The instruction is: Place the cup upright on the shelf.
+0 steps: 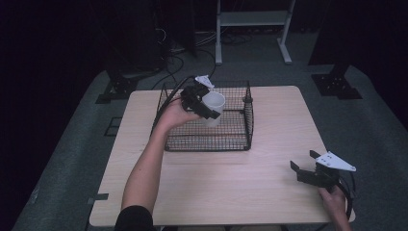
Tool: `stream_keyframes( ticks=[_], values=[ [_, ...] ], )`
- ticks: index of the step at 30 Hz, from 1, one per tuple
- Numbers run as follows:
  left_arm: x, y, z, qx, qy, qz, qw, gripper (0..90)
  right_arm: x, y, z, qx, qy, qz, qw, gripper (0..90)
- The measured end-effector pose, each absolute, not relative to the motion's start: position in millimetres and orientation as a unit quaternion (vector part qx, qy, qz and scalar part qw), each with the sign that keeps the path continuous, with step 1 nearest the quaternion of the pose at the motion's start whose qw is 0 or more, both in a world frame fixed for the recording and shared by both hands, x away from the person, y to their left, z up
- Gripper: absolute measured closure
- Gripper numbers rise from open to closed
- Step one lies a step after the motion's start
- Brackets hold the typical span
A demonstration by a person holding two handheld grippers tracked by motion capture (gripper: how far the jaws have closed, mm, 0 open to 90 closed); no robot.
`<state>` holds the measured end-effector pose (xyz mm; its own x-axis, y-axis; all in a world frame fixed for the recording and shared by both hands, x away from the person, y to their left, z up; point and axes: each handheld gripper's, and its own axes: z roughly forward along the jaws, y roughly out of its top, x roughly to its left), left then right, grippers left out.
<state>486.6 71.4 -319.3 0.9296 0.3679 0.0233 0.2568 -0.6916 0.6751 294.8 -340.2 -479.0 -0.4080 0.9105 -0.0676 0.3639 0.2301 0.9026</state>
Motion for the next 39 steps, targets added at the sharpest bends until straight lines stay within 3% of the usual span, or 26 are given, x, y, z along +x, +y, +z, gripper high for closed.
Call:
stream_keyframes(
  ticks=[39],
  values=[
    [517,62,-366,0.915,0.203,0.055,0.345,21.0,294,-341,-479,0.444,0.717,0.436,0.314,13.1]
  ],
)
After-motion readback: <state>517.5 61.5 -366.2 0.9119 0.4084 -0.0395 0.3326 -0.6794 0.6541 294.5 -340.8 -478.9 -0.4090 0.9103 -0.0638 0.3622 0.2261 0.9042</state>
